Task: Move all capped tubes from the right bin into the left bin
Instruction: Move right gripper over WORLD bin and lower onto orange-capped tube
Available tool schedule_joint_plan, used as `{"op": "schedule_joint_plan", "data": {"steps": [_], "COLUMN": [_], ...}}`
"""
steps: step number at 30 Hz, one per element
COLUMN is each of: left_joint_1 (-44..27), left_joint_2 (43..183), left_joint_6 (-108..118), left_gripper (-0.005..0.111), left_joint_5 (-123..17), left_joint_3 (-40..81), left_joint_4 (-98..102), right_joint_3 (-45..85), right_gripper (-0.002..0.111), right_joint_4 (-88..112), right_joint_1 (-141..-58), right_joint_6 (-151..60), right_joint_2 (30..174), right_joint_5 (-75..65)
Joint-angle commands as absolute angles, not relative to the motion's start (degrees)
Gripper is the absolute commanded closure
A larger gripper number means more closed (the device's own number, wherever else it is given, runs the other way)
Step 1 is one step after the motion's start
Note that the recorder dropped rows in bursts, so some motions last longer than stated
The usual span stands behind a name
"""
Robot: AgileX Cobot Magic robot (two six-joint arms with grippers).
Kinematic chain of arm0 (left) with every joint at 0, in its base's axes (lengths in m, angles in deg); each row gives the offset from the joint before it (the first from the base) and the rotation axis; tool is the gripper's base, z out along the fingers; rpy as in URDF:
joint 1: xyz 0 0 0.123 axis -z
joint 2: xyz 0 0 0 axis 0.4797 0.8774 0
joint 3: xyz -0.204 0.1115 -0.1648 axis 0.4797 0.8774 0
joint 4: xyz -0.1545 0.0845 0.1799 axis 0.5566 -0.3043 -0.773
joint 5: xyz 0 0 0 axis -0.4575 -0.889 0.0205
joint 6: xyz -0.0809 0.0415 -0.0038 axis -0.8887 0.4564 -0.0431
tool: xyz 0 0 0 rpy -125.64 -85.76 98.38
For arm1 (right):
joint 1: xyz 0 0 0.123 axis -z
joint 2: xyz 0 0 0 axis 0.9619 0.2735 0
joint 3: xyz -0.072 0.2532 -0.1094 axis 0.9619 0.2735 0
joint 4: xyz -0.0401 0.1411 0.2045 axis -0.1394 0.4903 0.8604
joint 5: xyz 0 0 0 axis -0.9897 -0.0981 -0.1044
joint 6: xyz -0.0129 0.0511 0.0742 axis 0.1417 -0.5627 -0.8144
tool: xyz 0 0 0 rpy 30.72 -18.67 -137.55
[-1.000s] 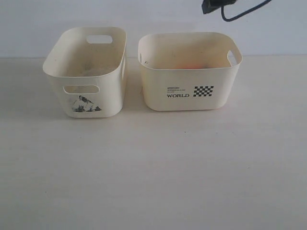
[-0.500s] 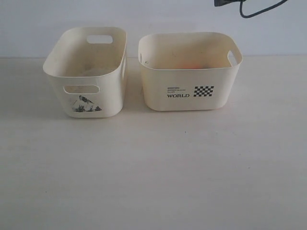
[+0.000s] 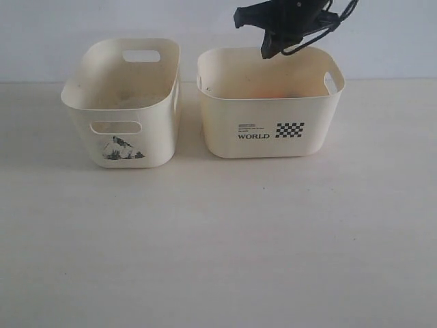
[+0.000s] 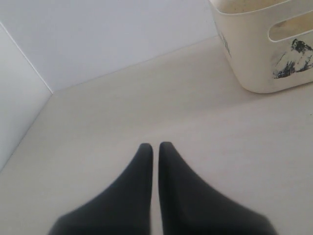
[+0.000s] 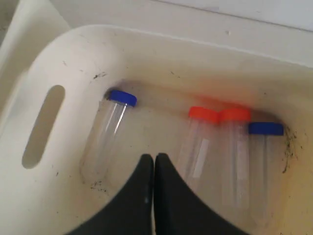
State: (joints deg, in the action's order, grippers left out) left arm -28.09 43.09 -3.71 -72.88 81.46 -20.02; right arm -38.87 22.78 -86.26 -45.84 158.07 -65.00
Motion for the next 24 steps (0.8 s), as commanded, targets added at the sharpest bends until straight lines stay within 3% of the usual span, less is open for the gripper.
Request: {"op": "schedule_joint_plan", "data": {"steps": [1, 15, 19, 22, 24], "left_joint_1": [-28.10, -28.10, -28.10, -28.10, -28.10], "left_joint_2": [43.12, 43.12, 43.12, 43.12, 43.12], "left_joint_6": [-4.25, -4.25, -4.25, -4.25, -4.25], "left_gripper": [0.102, 0.102, 0.102, 0.102, 0.102], "left_joint_5": [-72.77, -72.77, -72.77, -72.64, -72.64], "left_joint_3": [81.25, 81.25, 81.25, 81.25, 81.25], "left_joint_4": [-20.08, -20.08, -20.08, -20.08, -20.08], "right_joint_3": [-46.25, -53.11, -53.11, -53.11, -53.11], "right_gripper": [0.109, 0.106, 0.084, 0.057, 0.046], "right_joint_4": [18.03, 14.91, 14.57, 14.69, 14.69], "right_joint_1": [-87.26, -87.48, -87.48, -87.48, -87.48], "right_joint_6": [-53.01, -54.34, -54.58, -55.08, -55.36], "right_joint_2": [162.71, 170.85, 171.81, 172.82, 173.84], "right_joint_5": [-72.05, -74.88, -74.88, -74.88, -74.88]}}
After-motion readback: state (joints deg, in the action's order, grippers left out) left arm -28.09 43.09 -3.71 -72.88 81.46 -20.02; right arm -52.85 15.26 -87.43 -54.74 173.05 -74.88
